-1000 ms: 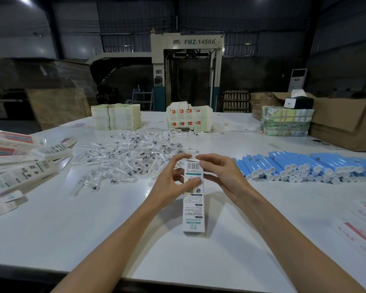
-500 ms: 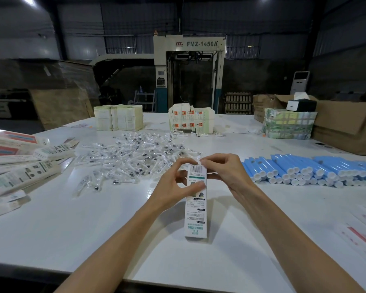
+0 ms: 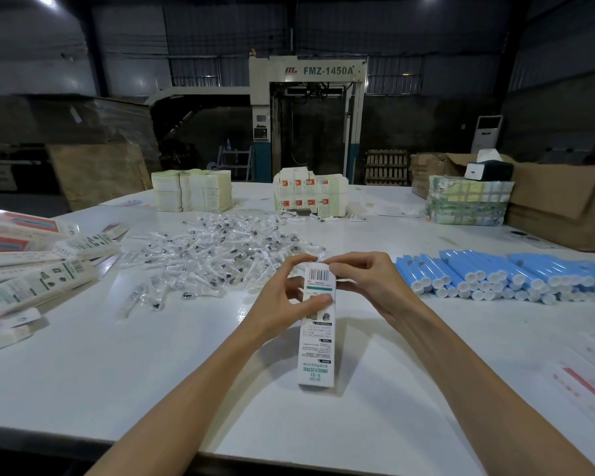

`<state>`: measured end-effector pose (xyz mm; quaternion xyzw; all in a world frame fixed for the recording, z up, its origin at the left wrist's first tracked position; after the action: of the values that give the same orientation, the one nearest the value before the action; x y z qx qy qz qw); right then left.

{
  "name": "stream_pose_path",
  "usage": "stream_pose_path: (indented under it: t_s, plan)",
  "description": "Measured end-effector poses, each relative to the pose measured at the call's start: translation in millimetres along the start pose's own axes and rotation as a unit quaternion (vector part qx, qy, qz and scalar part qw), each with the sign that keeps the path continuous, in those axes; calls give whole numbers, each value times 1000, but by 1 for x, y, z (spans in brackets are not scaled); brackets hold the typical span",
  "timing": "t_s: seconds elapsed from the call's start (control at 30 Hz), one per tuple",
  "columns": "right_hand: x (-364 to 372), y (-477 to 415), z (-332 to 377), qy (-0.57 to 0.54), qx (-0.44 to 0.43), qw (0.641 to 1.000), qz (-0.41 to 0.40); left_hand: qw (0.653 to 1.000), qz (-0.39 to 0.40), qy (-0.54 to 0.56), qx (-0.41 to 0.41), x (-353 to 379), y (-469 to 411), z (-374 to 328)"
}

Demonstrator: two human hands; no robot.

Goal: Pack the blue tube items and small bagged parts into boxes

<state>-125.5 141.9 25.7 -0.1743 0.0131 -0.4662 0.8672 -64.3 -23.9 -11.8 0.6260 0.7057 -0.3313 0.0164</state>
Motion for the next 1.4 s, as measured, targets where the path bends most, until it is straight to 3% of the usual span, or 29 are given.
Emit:
stream_pose_path:
  t_s: [0.13, 0.5, 0.73, 1.1, 1.4]
  plan:
    - [-1, 1, -3, -46, 15, 999, 9, 998, 4, 54, -18, 4, 1, -1]
    - [1, 0, -8, 24, -12, 999, 46, 992, 9, 125, -21, 4, 5, -2]
    - [3, -1, -13, 25, -55, 998, -30, 988, -13, 151, -28, 2, 3, 0]
    - [15, 3, -8, 9, -71, 997, 9, 990, -34, 138, 15, -5, 5, -10]
    - [13, 3, -9, 35, -92, 995, -32, 991, -47, 122, 9, -4, 5, -9]
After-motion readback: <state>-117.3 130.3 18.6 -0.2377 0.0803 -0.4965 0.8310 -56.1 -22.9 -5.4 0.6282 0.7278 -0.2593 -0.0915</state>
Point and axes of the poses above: each hand's wrist, its own y-axis away from the middle knuckle, its own x-axis out of the palm, z = x × y, the point moved 7 cm from there along -y, towards the middle knuckle, and after that the axes turned 10 degrees about -y, right-handed, at the moved point
